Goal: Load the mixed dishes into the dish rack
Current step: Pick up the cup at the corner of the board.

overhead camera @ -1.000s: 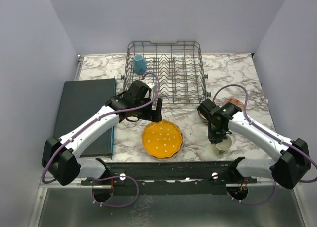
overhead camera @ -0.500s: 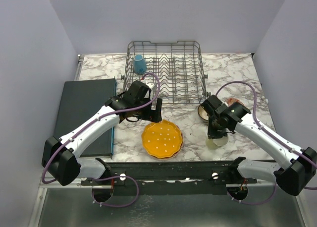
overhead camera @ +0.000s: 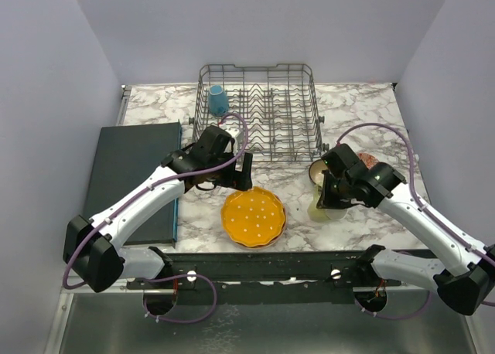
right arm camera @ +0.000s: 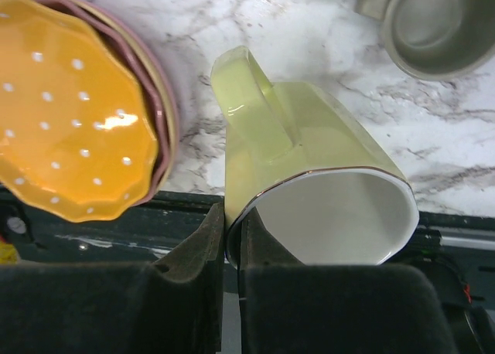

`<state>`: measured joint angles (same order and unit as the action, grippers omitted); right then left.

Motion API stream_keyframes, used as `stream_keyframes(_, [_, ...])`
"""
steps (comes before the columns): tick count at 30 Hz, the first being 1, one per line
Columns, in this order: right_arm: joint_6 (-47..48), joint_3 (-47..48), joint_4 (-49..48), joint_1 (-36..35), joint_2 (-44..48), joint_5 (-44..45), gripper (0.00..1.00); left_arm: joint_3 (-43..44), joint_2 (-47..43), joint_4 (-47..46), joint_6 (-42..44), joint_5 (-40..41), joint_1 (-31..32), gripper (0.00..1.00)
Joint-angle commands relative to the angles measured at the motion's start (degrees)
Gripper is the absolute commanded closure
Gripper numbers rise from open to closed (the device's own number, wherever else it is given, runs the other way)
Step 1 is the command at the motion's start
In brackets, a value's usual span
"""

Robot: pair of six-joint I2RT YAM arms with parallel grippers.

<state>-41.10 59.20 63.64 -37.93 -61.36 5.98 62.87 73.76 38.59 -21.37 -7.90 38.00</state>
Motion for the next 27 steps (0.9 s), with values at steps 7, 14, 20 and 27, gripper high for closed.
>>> stream_keyframes(7, [4.7, 5.7, -11.0, -0.4, 3.8, -7.6, 1.0, -1.4, -5.0, -3.8, 0.5, -1.9, 0.3, 0.01])
stream_keyframes(14, [6.8, 7.2, -19.3, -0.4, 4.1, -12.5, 0.99, -2.4, -8.2, -6.6, -2.4, -5.5, 0.2, 0.01])
stream_keyframes(20, [7.0, 4.5, -27.8, -0.3, 6.3, -14.8, 0.99, -3.5, -10.9, -8.4, -4.7, -10.6, -1.3, 0.01])
stream_keyframes(27, [6.1, 1.6, -36.0, -0.4, 6.4, -18.6, 1.0, -5.7, -12.4, -11.6, -8.4, -21.1, -7.9, 0.01])
